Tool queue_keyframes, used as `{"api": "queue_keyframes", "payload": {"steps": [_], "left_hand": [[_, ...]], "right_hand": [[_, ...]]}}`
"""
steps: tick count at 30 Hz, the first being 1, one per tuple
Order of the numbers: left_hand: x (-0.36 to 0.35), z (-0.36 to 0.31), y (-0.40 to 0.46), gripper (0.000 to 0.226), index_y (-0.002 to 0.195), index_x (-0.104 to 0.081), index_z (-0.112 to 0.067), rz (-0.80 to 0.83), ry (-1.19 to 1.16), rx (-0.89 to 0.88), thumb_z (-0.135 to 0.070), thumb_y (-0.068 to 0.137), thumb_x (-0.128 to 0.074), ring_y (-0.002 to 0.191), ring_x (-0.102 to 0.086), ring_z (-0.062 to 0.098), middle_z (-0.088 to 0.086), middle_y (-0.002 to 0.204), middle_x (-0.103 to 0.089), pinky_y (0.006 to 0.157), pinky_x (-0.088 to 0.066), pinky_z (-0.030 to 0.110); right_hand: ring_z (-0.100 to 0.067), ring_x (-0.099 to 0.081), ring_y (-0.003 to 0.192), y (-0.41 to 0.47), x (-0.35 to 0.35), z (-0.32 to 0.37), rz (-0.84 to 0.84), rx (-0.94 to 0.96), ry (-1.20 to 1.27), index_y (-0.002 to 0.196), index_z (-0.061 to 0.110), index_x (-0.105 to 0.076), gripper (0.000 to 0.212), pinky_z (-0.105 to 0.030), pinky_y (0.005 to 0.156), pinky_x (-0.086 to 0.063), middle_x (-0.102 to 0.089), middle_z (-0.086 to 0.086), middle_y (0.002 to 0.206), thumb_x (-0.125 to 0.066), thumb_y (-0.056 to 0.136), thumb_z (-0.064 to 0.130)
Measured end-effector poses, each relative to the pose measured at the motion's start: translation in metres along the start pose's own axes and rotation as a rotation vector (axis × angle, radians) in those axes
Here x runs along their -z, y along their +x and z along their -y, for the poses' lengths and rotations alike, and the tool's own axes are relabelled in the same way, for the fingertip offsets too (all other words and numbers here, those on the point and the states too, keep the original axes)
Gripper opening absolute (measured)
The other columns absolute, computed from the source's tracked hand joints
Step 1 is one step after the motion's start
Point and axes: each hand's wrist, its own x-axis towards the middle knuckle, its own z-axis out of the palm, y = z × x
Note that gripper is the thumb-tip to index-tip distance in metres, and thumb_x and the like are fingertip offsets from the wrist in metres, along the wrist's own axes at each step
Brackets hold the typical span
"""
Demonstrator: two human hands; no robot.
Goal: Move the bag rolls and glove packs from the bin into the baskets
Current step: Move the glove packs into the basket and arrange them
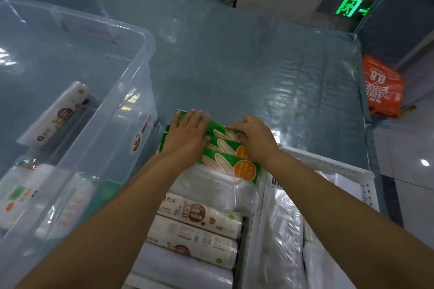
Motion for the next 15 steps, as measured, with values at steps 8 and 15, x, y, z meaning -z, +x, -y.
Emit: {"api": "queue_keyframes", "payload": {"steps": [8,15], "left_hand": [[0.010,0.006,-0.023,0.038,0.122,-0.056,-0.013,-0.248,-0.098,0.009,-0.016,0.085,-0.060,0.121,-0.043,0.030,0.011,0.123,-0.057,0.103,-0.028,0.043],[0.016,0.004,-0.020,0.030,0.111,-0.063,-0.017,-0.185,-0.051,0.059,-0.017,0.081,-0.063,0.109,-0.046,0.027,0.007,0.110,-0.062,0.094,-0.032,0.037]], "right_hand": [[-0.023,-0.049,0.089,-0.024,0.006,-0.004,-0.254,0.044,-0.100,0.093,0.014,-0.070,0.014,-0.028,0.076,-0.028,-0.061,-0.004,0.087,-0.063,0.081,0.017],[-0.011,-0.037,0.081,-0.035,0.000,-0.004,-0.149,-0.007,-0.229,0.079,0.025,-0.068,0.015,-0.029,0.071,-0.017,-0.063,0.006,0.081,-0.065,0.078,0.040]]}}
